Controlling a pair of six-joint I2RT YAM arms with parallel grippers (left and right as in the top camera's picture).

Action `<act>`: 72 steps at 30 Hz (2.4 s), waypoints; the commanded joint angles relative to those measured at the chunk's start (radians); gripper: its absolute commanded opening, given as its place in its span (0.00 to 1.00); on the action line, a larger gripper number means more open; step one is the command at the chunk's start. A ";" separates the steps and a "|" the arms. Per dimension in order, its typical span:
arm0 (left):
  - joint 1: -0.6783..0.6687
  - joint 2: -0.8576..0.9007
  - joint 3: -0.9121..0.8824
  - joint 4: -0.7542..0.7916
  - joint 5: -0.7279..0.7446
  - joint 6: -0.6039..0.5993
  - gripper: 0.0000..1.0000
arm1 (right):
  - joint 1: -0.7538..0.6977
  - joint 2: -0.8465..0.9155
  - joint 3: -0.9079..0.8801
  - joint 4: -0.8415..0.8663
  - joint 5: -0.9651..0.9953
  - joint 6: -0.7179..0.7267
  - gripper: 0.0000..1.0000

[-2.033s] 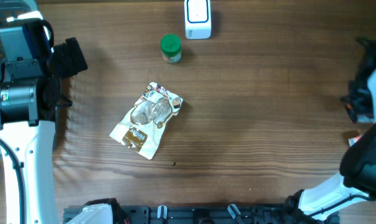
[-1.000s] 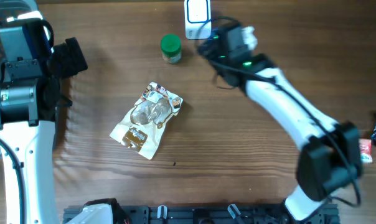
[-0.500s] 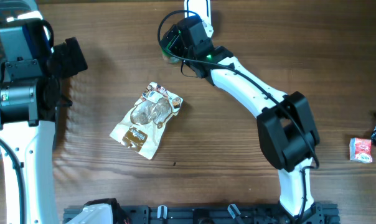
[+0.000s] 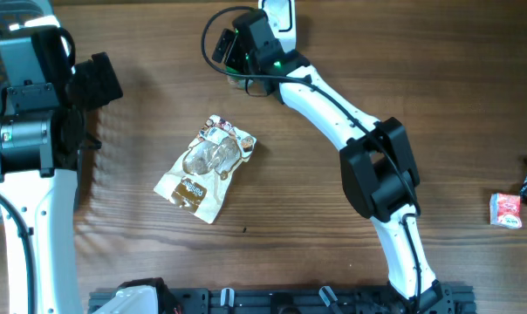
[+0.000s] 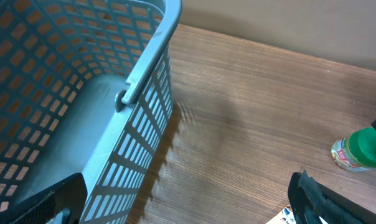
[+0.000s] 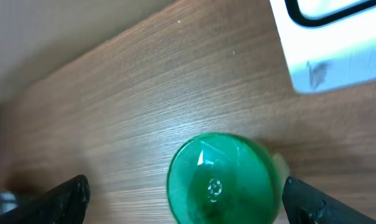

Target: Scan the item barcode

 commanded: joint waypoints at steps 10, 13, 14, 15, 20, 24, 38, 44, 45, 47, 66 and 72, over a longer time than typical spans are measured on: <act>0.006 -0.011 0.006 0.002 -0.005 0.005 1.00 | 0.018 0.078 0.019 -0.029 0.085 -0.460 1.00; 0.006 -0.011 0.006 0.002 -0.005 0.005 1.00 | 0.040 0.097 0.019 -0.015 0.094 -0.520 1.00; 0.006 -0.011 0.006 0.002 -0.005 0.005 1.00 | 0.047 0.104 0.019 -0.013 0.097 -0.527 1.00; 0.006 -0.011 0.006 0.003 -0.005 0.005 1.00 | 0.052 0.111 0.019 -0.011 0.102 -0.532 1.00; 0.006 -0.011 0.006 0.002 -0.005 0.005 1.00 | 0.081 0.132 0.019 0.013 0.200 -0.533 0.96; 0.006 -0.011 0.006 0.002 -0.005 0.005 1.00 | 0.081 0.132 0.019 0.022 0.283 -0.538 0.84; 0.006 -0.011 0.006 0.003 -0.005 0.005 1.00 | 0.076 0.122 0.019 -0.030 0.342 -0.510 0.61; 0.006 -0.011 0.006 0.002 -0.005 0.005 1.00 | 0.081 0.108 0.019 -0.124 0.339 -0.508 0.98; 0.006 -0.011 0.006 0.002 -0.005 0.005 1.00 | 0.086 0.103 0.019 -0.144 0.340 -0.484 1.00; 0.006 -0.011 0.006 0.002 -0.005 0.005 1.00 | 0.095 0.093 0.019 -0.202 0.340 -0.408 1.00; 0.006 -0.011 0.006 0.023 -0.009 0.013 1.00 | 0.071 -0.172 0.016 -1.106 0.478 0.250 1.00; 0.006 -0.011 0.006 0.025 -0.005 0.011 1.00 | 0.073 -0.531 0.015 -1.230 0.515 0.207 1.00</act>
